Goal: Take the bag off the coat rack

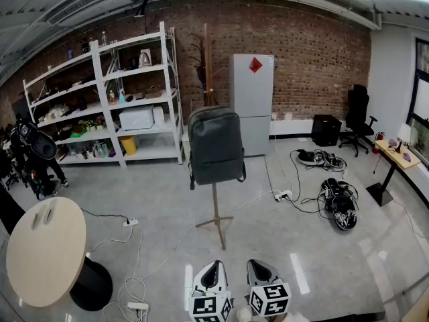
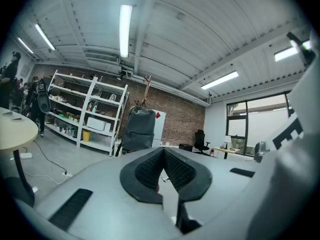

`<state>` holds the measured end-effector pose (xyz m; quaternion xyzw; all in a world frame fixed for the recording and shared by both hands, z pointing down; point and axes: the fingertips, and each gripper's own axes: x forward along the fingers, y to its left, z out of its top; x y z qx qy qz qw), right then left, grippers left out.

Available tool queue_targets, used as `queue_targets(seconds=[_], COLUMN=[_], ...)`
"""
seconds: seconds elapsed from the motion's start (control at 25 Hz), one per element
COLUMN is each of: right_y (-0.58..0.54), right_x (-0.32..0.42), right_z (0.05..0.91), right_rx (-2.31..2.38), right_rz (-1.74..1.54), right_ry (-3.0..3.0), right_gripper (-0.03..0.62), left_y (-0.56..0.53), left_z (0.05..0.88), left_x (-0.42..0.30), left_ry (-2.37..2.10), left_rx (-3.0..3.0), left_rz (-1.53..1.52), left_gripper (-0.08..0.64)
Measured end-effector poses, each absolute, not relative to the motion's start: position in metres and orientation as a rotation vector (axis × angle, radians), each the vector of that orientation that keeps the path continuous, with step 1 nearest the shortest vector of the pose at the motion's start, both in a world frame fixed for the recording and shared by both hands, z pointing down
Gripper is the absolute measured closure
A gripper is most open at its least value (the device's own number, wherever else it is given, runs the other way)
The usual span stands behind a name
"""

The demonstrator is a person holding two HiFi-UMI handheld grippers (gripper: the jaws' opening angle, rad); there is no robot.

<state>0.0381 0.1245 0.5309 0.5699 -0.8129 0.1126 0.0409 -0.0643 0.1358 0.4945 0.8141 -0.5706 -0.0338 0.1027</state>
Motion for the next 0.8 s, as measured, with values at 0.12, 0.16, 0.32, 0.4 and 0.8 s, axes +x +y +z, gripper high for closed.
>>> queue_targets(seconds=[0.12,0.16,0.32,0.4,0.8], right_y=[0.115,0.112,0.094,0.082,0.021], right_x=[0.042,0.044,0.05,0.049,0.057], right_z=[0.533,0.534,0.535,0.536,0.531], right_rx=[1.757,1.759,1.766,1.769,1.748], right_rz=[0.338,0.337,0.336,0.338,0.332], right_ry=[-2.486,-2.486,-2.485,-2.487,-2.51], right_gripper=[0.58,0.58,0.58,0.58,0.58], left_y=[0.126,0.123,0.106,0.096,0.036], left_z=[0.5,0.501,0.503,0.503,0.5], left_x=[-0.065,-0.064,-0.06,-0.061,-0.046], left_ry=[-1.683,-1.684,-1.69,-1.693,-1.695], left_rx=[2.393,2.388,2.385,2.39,2.392], left_rz=[-0.105,-0.106,-0.098,-0.091,-0.086], left_gripper=[0.558,0.558,0.558,0.558,0.558])
